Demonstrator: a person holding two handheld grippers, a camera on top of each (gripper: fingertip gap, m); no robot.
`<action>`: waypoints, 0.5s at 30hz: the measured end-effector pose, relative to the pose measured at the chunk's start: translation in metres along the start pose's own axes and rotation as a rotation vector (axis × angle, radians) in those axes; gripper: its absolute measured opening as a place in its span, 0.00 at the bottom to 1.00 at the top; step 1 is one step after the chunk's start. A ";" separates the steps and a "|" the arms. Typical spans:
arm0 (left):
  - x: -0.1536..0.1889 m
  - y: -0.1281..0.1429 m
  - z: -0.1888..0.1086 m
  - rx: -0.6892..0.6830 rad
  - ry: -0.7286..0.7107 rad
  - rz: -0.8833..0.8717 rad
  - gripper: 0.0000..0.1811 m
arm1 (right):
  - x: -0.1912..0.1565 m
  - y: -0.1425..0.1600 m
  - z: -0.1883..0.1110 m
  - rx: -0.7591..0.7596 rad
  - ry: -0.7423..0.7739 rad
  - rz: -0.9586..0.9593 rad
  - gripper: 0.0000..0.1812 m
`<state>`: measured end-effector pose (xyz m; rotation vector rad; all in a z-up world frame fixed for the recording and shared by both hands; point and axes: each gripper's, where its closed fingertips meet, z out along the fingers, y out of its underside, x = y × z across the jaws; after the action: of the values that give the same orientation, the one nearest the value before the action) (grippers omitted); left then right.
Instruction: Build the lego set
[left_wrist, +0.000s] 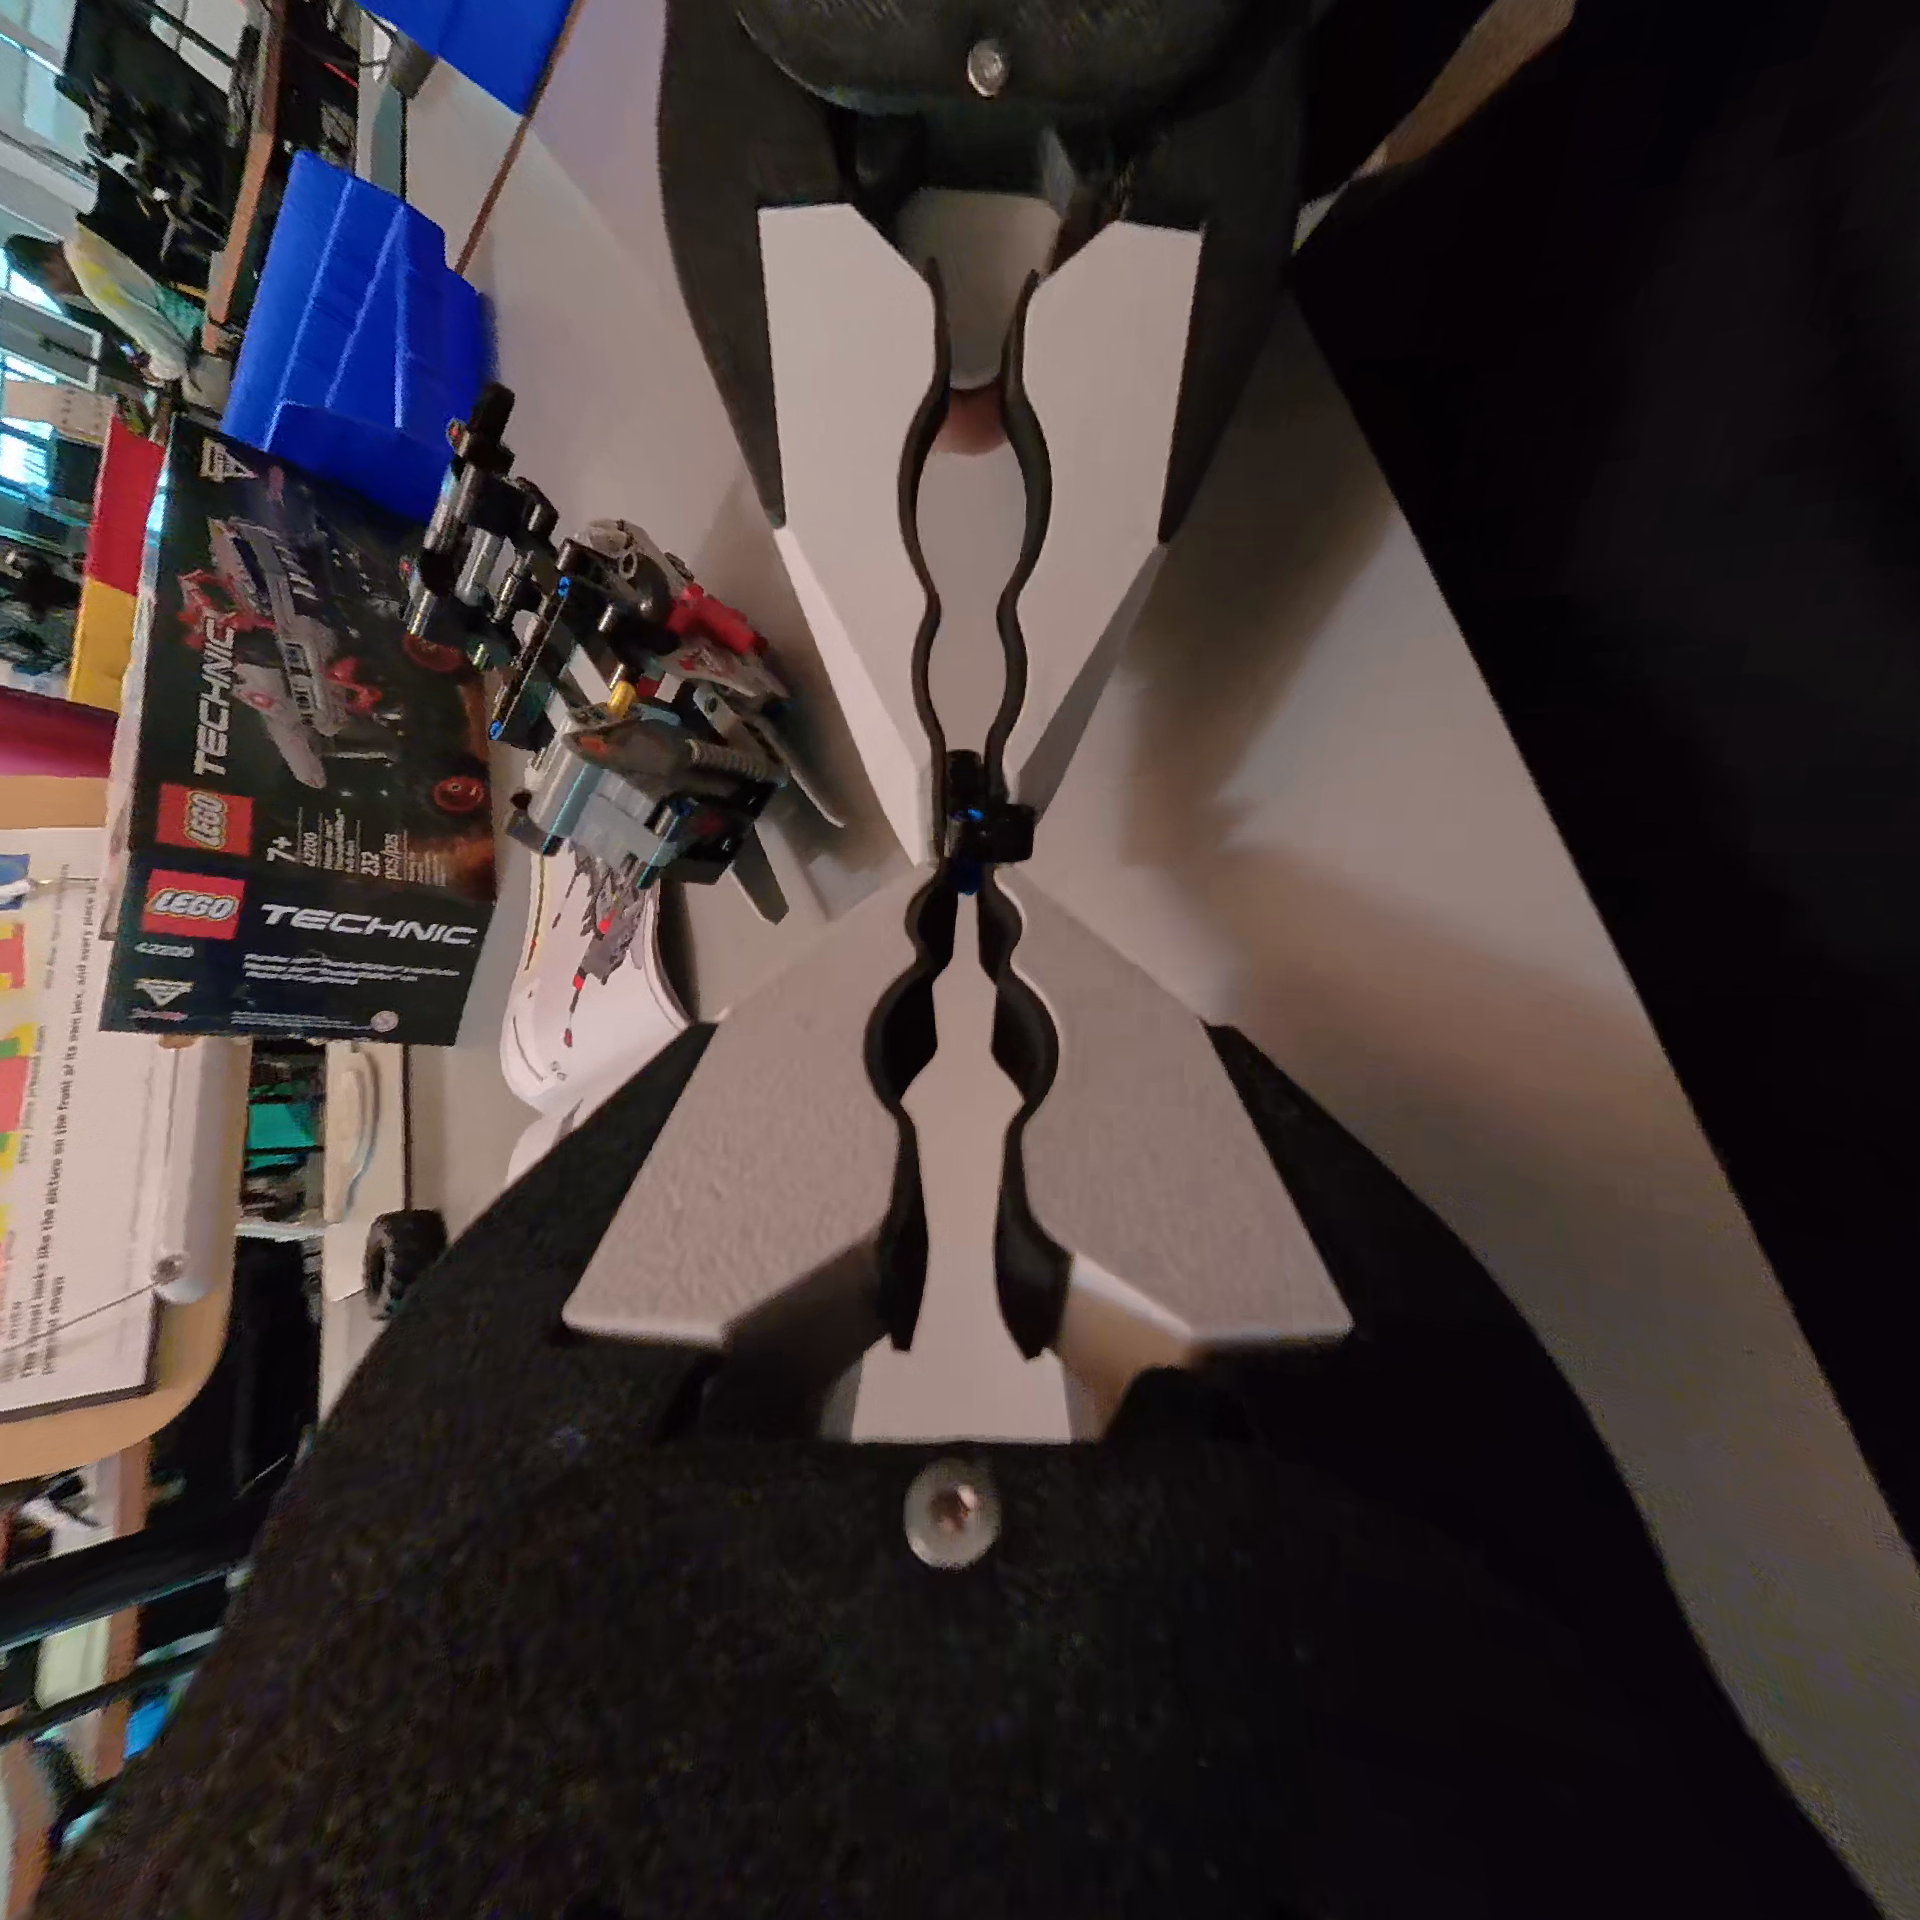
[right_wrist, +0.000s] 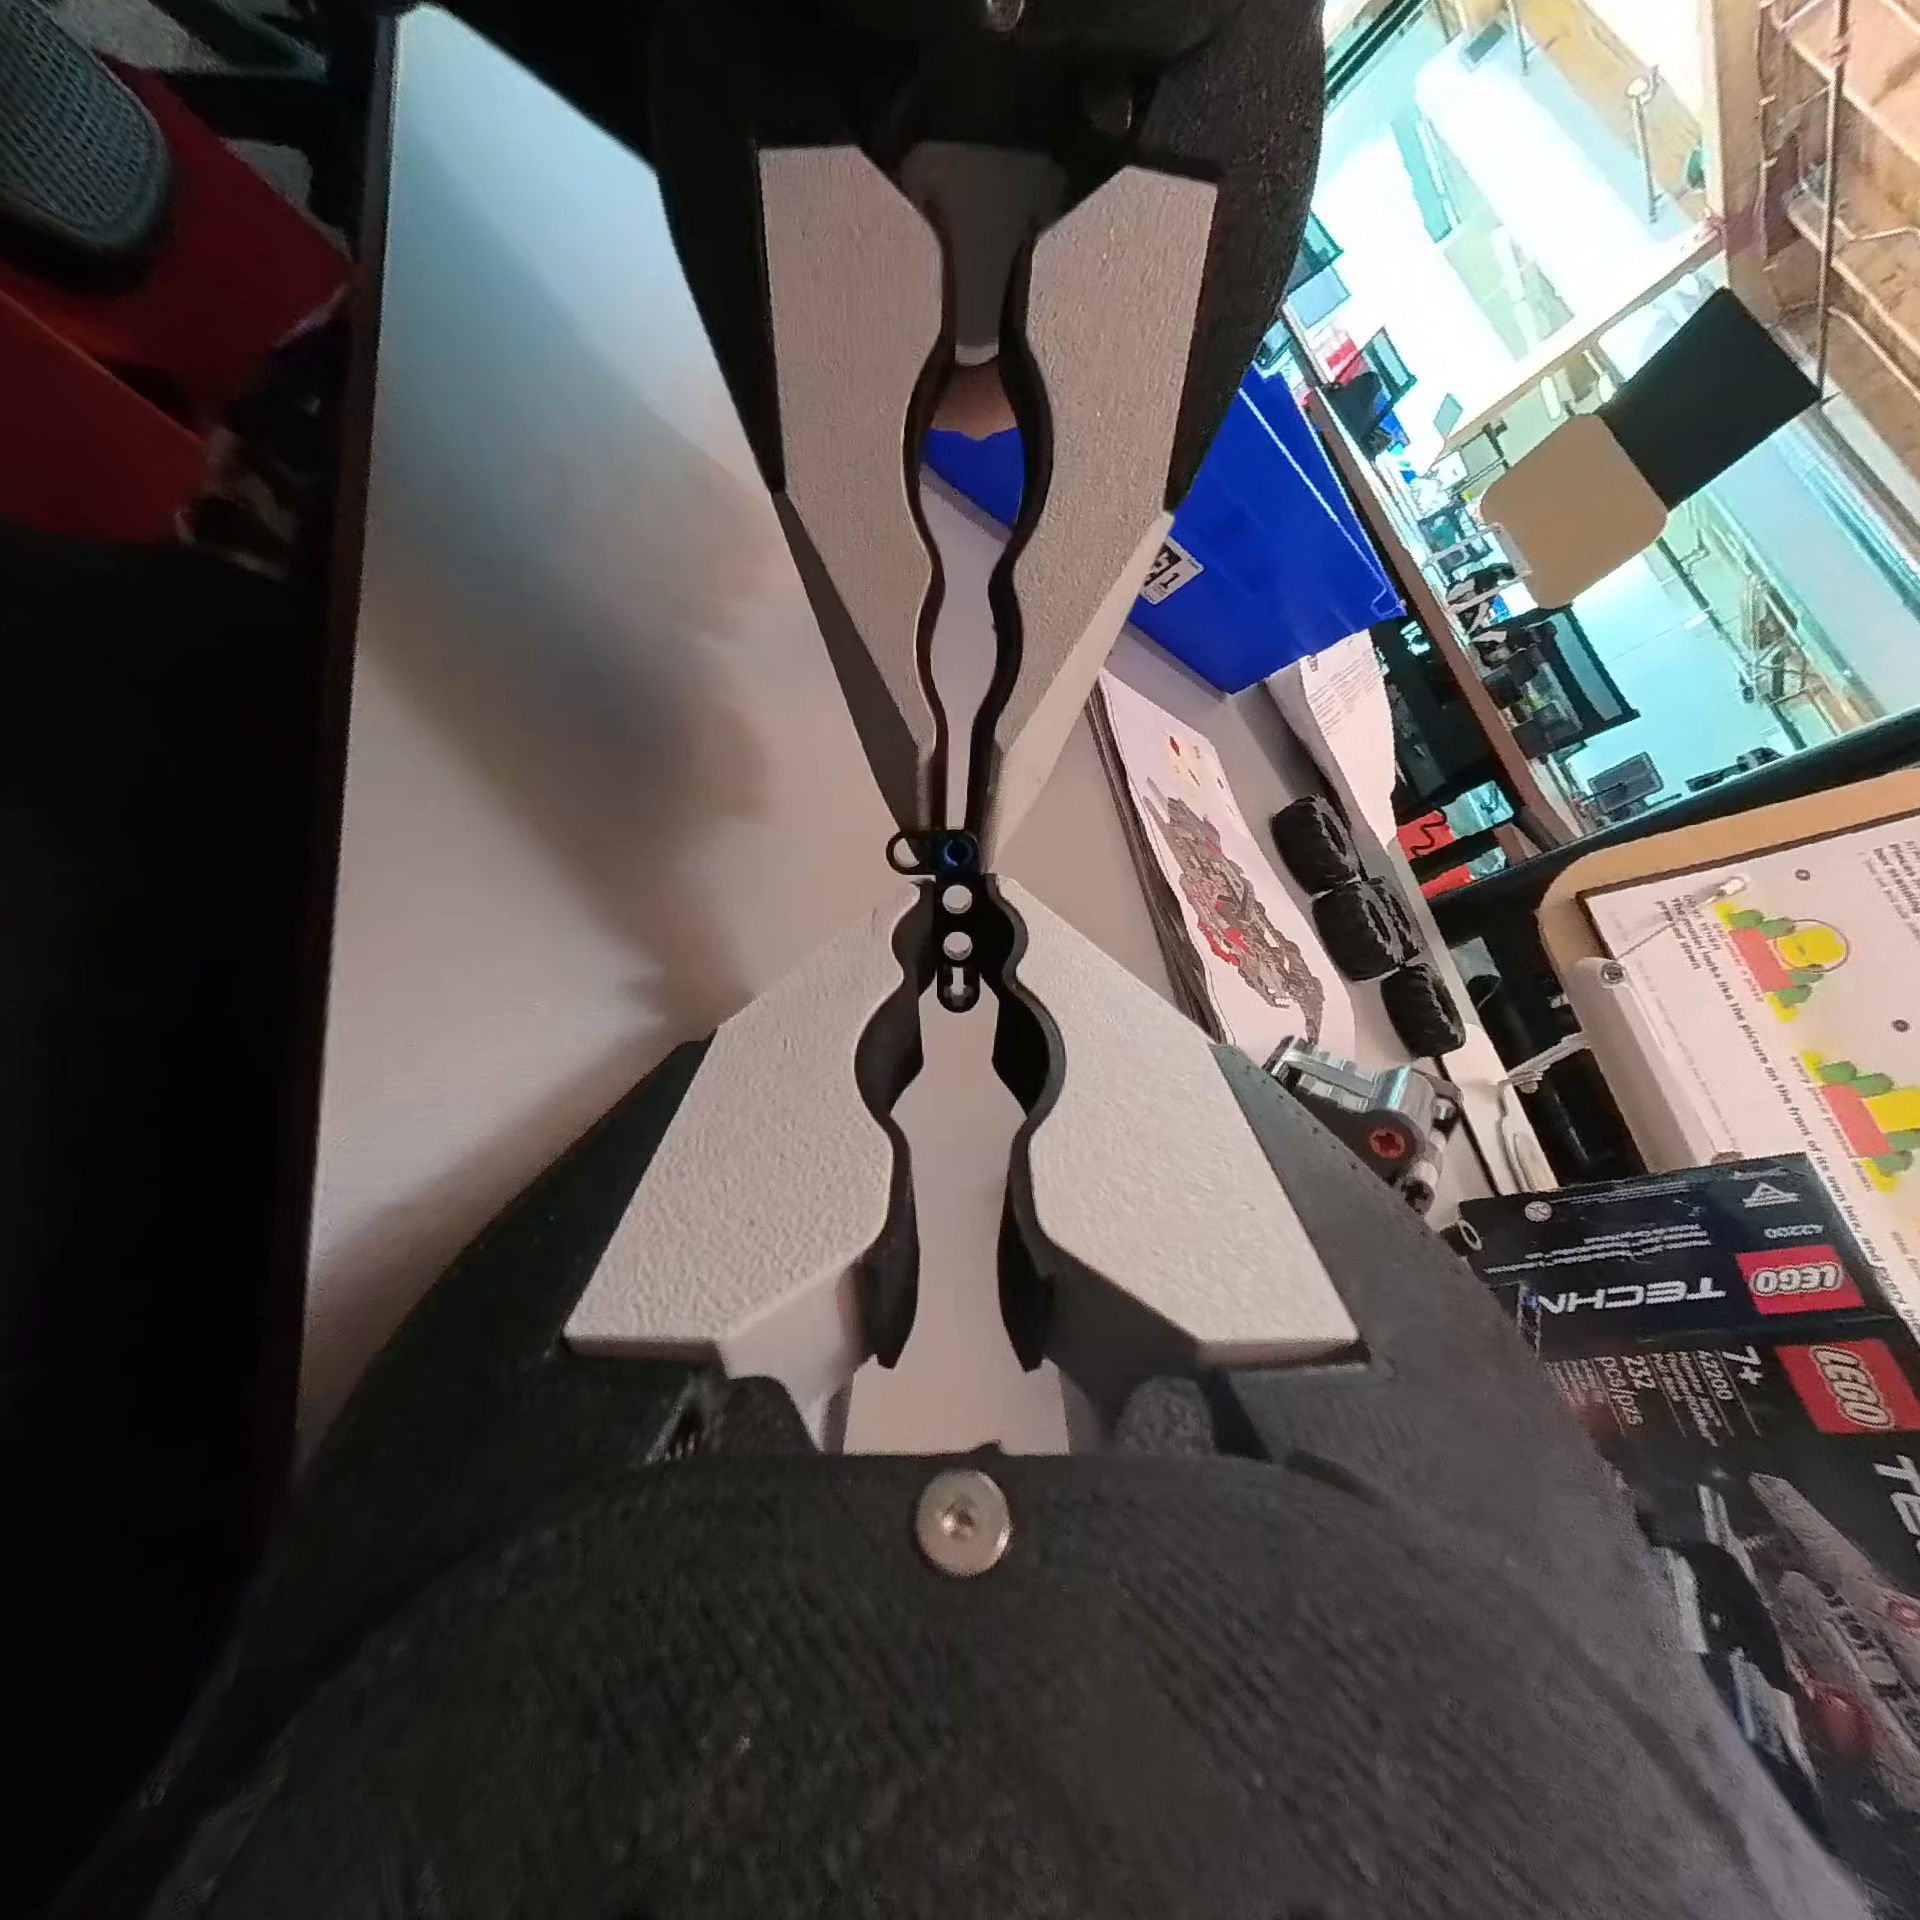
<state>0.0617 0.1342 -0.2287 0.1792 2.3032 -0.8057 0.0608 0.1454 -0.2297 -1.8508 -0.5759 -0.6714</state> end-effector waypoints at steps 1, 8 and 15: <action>0.000 0.001 0.001 -0.006 -0.004 0.011 0.01 | 0.000 0.001 0.001 -0.011 0.003 -0.020 0.03; 0.002 -0.001 -0.001 0.082 0.028 -0.105 0.01 | -0.001 -0.001 -0.002 0.010 -0.005 -0.012 0.03; 0.000 -0.003 -0.003 0.109 0.069 -0.261 0.01 | 0.000 -0.003 -0.002 0.027 -0.011 0.068 0.04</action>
<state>0.0592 0.1336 -0.2260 -0.0478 2.3797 -1.0720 0.0582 0.1444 -0.2267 -1.8411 -0.5240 -0.6057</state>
